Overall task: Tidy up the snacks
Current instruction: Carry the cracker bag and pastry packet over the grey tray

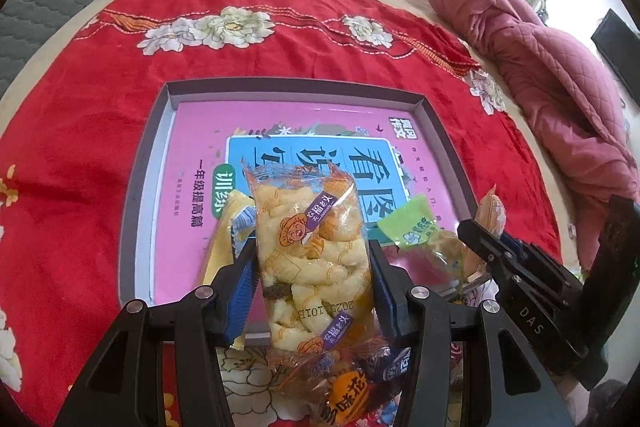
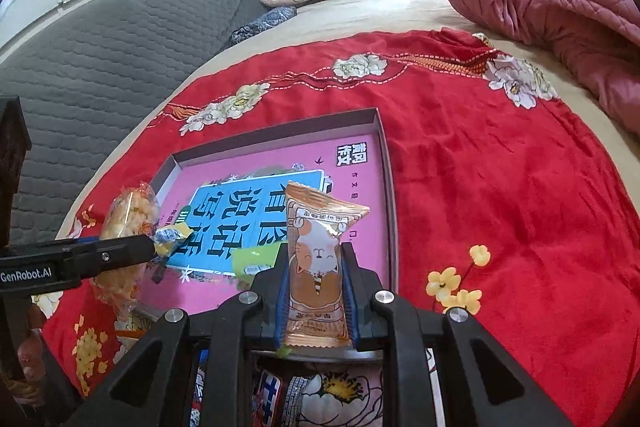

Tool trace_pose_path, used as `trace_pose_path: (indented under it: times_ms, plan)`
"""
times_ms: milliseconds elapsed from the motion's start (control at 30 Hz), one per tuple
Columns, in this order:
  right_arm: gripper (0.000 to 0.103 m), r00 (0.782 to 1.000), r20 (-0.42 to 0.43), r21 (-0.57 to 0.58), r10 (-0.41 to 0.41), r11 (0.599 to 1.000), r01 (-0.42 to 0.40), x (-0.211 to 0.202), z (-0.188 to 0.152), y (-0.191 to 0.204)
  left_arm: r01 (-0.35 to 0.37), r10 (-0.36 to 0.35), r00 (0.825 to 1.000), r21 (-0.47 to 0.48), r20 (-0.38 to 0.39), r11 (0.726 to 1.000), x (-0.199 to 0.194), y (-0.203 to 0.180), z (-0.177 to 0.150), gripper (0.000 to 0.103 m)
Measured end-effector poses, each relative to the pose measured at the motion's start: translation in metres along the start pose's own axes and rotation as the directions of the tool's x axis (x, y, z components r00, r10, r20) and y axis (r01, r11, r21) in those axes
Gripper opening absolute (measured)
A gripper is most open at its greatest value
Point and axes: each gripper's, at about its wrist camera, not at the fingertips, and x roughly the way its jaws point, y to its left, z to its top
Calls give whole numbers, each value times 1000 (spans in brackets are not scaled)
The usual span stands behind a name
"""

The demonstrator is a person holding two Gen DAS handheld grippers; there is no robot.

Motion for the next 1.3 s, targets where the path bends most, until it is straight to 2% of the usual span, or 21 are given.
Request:
trace_pose_path:
  times_ms: [933,1300]
  plan:
    - [23,998,-55,21,7,1000,-6,11,-3,0,-49,50,998,16,-40,999,35,-10,2,54]
    - [24,998,-54,-33,-23,999,21,11,-3,9,-60,62,997,25,-53,998,41,-13,3,54]
